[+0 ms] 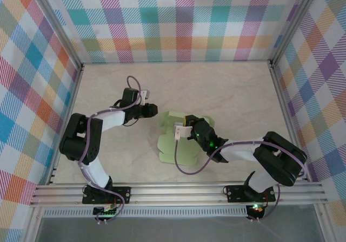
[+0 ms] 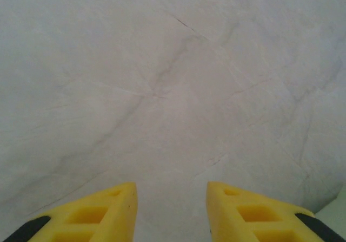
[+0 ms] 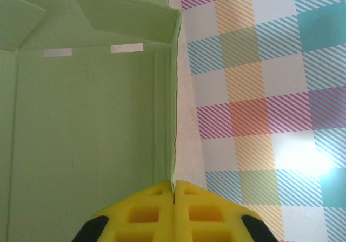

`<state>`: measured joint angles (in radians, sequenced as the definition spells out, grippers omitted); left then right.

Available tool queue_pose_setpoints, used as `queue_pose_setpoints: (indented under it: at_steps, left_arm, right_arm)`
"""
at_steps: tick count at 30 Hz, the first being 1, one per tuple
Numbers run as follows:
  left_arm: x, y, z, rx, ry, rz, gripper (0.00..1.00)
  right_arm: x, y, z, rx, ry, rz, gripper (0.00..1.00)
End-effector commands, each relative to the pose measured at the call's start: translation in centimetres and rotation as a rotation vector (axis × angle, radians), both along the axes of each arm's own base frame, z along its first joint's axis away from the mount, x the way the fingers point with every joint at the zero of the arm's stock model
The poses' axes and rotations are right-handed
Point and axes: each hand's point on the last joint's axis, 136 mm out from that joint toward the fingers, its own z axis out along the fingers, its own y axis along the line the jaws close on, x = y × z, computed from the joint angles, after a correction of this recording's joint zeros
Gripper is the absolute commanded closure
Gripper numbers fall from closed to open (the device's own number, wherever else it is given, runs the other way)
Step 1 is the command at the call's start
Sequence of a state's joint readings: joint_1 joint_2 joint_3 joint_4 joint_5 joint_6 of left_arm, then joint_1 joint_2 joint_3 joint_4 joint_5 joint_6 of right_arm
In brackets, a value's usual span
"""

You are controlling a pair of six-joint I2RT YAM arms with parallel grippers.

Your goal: Fold the paper box

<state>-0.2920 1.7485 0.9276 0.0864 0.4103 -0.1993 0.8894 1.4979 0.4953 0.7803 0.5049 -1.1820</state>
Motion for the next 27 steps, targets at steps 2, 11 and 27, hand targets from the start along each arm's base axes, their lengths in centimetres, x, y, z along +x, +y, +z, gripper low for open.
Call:
queue_pose_setpoints:
  at_steps: [2,11,27]
  left_arm:
    - [-1.7,-3.9,1.1,-0.042,-0.021,-0.176,0.62]
    - [-4.8,-4.7,1.3,-0.075,0.003,-0.222,0.65]
    - [-8.5,-3.9,1.2,-0.06,-0.101,-0.24,0.65]
  right_arm:
    - [0.4,-0.1,-0.1,-0.008,-0.002,-0.011,1.0]
    - [0.6,0.0,-0.6,-0.021,0.007,-0.017,1.0]
    - [1.6,0.1,-0.6,-0.072,-0.053,-0.045,1.0]
